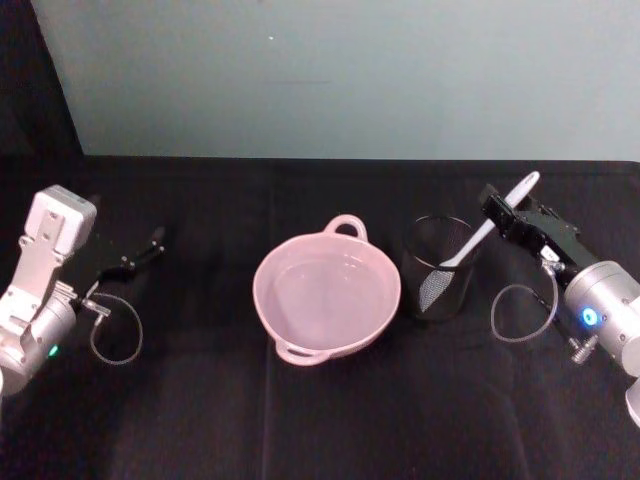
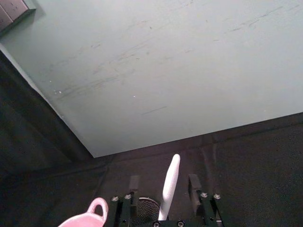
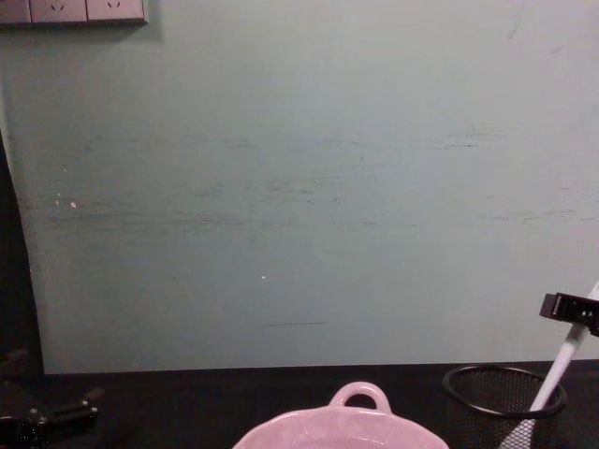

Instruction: Use the one hand to pick up the spoon and stir the clear water in the bowl.

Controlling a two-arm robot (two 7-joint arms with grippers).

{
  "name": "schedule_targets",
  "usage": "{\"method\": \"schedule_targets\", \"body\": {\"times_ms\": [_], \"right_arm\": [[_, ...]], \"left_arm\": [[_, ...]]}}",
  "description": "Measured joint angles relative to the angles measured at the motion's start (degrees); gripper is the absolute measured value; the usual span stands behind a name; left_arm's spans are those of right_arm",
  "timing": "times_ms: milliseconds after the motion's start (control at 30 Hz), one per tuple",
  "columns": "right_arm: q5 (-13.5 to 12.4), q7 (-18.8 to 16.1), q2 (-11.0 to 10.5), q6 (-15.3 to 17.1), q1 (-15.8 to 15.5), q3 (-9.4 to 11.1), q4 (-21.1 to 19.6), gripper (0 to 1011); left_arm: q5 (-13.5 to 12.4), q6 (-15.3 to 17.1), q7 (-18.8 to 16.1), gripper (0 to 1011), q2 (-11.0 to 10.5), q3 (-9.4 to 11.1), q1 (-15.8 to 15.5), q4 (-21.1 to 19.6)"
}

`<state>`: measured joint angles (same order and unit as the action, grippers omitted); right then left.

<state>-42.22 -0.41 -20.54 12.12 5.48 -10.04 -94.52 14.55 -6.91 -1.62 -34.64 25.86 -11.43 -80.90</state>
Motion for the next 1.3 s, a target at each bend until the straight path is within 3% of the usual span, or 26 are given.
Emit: {"method": "schedule_targets", "body": {"times_ms": [567, 1000, 1133, 1300], "right_arm": [[-0.12, -0.08, -0.08, -0.07, -0.09, 0.02, -0.08, 153], [-0.01, -0.19, -0.12, -0.19, -0.11, 0.00, -0.09, 125], [2.97, -3.58, -1.56, -2.74, -0.33, -0.65, -1.59, 125], [4.20, -6.99, -3.15, -3.64, -0.35, -0.46, -3.92, 125]], "left_arm": [[0.00, 0.00, 0.00, 1011, 0.00, 0.00, 0.00, 0.00], [0.00, 0.00, 0.00, 1011, 0.00, 0.00, 0.00, 0.00], [0.00, 0.00, 0.00, 1011, 0.00, 0.00, 0.00, 0.00], [0.00, 0.00, 0.00, 1011, 0.00, 0.00, 0.00, 0.00]]}}
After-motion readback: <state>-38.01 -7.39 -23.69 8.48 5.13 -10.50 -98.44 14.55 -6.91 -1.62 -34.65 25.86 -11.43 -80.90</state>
